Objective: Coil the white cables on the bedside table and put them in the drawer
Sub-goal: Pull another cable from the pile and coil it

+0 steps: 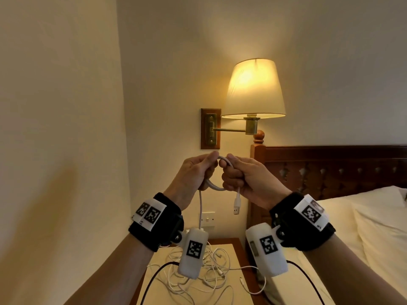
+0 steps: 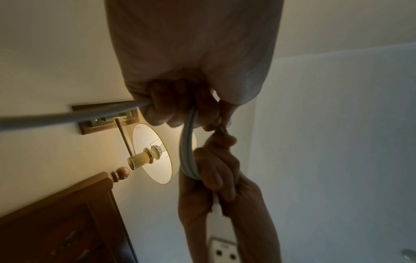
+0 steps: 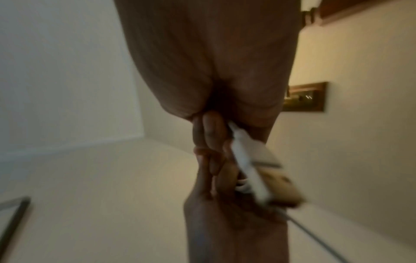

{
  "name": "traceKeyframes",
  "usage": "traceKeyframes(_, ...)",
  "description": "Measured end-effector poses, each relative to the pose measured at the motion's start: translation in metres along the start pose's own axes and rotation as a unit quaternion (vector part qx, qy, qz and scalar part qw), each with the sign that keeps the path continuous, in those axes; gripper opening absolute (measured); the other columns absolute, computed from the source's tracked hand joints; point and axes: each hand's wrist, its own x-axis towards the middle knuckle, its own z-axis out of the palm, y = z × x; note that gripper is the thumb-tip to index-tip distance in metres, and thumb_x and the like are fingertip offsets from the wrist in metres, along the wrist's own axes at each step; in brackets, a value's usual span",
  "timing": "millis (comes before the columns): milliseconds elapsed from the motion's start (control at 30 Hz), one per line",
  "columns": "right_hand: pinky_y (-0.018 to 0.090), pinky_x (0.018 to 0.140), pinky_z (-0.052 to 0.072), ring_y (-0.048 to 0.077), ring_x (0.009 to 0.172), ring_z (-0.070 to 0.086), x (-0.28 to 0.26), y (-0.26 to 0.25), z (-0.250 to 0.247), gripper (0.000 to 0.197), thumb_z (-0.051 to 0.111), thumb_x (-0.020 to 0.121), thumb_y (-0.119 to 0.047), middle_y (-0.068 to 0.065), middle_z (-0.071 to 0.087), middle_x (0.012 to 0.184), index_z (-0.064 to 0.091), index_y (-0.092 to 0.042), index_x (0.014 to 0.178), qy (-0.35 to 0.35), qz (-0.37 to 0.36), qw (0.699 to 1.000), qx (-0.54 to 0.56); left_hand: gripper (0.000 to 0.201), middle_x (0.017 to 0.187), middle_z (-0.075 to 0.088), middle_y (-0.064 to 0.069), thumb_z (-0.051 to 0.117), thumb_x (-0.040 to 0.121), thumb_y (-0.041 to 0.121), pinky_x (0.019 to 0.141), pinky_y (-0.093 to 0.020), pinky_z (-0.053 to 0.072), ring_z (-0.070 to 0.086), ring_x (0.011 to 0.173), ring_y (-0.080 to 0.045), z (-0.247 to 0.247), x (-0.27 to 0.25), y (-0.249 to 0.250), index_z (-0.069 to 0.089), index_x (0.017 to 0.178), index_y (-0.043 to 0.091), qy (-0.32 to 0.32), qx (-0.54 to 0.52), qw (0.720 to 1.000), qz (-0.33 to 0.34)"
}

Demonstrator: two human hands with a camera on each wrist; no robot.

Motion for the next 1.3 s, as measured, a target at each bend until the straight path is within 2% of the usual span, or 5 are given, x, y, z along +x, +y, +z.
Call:
traceKeyframes(300, 0.022, 0.064, 0.051, 0.013, 0.076, 0.058, -0.015, 0.014, -0.002, 0.021, 0.053, 0.098, -0.024, 0.003, 0.069, 0.087, 0.072, -0.015, 0.098, 0.144, 0.011, 0.915, -0.378, 0.037, 0.057, 0.037, 0.006, 0.047, 0.099, 0.036, 0.053, -0.022, 0.029, 0.031, 0.052, -0.006, -0.006, -0.008, -0.017, 0.053, 0.066, 0.021, 0.106, 0.090, 0.989, 0.057)
traceKeyframes(700, 0.022, 0.066, 0.059, 0.023, 0.078, 0.074, -0.015, 0.021, 0.018, 0.014, 0.062, 0.089, -0.004, 0.018, 0.072, 0.093, 0.065, 0.003, 0.101, 0.229, -0.024, 0.967, -0.111, 0.033, 0.060, 0.042, 0.000, 0.045, 0.100, 0.033, 0.057, -0.026, 0.033, 0.036, 0.057, -0.008, -0.007, -0.006, -0.042, 0.061, 0.077, 0.017, 0.136, 0.160, 0.973, 0.091)
traceKeyframes(900, 0.012, 0.056, 0.042, 0.002, 0.062, 0.058, -0.008, 0.053, 0.021, 0.014, 0.078, 0.080, -0.031, -0.012, 0.065, 0.071, 0.068, -0.022, 0.078, 0.296, -0.167, 0.799, -0.496, 0.037, 0.060, 0.036, 0.002, 0.043, 0.100, 0.038, 0.054, -0.025, 0.028, 0.030, 0.054, -0.009, -0.003, -0.015, -0.032, 0.054, 0.071, 0.017, 0.132, 0.057, 0.990, 0.008)
traceKeyframes(1067, 0.020, 0.053, 0.036, 0.008, 0.061, 0.046, -0.002, 0.059, 0.016, 0.030, 0.076, 0.081, -0.032, -0.009, 0.052, 0.071, 0.049, -0.024, 0.072, 0.315, -0.177, 0.751, -0.553, 0.035, 0.057, 0.033, 0.004, 0.043, 0.101, 0.037, 0.049, -0.025, 0.024, 0.025, 0.051, -0.010, 0.001, -0.024, -0.030, 0.054, 0.075, 0.016, 0.112, -0.043, 0.992, -0.046)
traceKeyframes(1300, 0.035, 0.081, 0.058, 0.022, 0.086, 0.073, -0.001, 0.052, 0.018, 0.021, 0.063, 0.089, -0.003, 0.010, 0.071, 0.095, 0.047, -0.012, 0.098, 0.175, -0.149, 0.945, -0.232, 0.039, 0.058, 0.034, 0.004, 0.039, 0.102, 0.038, 0.053, -0.026, 0.027, 0.027, 0.053, -0.010, -0.001, -0.023, -0.026, 0.052, 0.072, 0.017, 0.135, -0.036, 0.989, -0.054)
